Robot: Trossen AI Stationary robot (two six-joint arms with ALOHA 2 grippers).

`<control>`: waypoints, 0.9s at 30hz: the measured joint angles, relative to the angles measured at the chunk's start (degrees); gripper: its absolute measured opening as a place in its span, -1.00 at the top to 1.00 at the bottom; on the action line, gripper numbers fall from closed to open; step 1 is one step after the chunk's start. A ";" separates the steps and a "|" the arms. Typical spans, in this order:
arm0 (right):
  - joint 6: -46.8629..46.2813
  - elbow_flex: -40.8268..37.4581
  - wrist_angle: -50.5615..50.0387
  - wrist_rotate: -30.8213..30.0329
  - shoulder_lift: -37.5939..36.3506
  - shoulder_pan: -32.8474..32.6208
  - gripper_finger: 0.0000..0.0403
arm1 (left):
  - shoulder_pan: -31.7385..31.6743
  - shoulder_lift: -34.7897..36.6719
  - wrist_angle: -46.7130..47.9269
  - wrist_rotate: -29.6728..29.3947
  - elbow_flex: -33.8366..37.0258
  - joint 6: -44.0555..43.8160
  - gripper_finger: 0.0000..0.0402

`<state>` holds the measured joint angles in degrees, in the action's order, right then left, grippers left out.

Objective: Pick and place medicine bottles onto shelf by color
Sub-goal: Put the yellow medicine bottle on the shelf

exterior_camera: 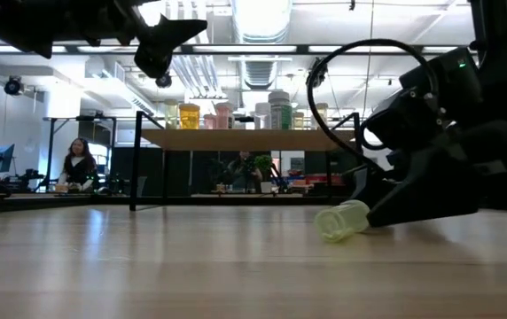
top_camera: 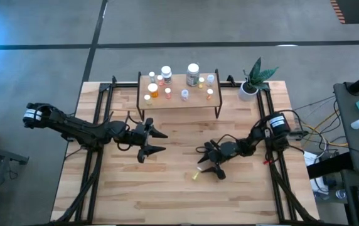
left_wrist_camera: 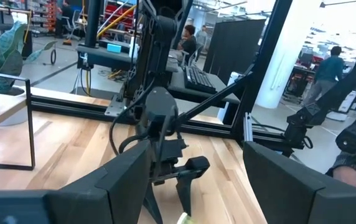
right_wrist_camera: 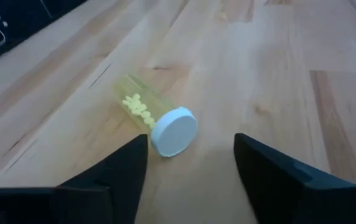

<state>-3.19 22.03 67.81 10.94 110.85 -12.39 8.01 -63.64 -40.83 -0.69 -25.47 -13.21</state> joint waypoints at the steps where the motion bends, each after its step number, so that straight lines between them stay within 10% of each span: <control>1: -0.57 -0.01 0.86 0.60 0.53 0.25 -0.12 | 0.00 0.00 -0.19 0.00 0.00 0.02 -0.19; 13: -1.39 -0.03 6.72 0.88 4.50 0.44 0.08 | 0.00 0.02 -0.80 -0.02 0.00 -0.02 -0.19; 27: -1.20 1.83 5.36 3.25 4.40 0.51 -0.26 | 0.00 0.02 -0.78 -0.04 0.00 -0.15 -0.19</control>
<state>-4.39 23.85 73.18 14.19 115.24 -11.88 8.01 -63.61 -41.60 -0.73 -25.47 -13.37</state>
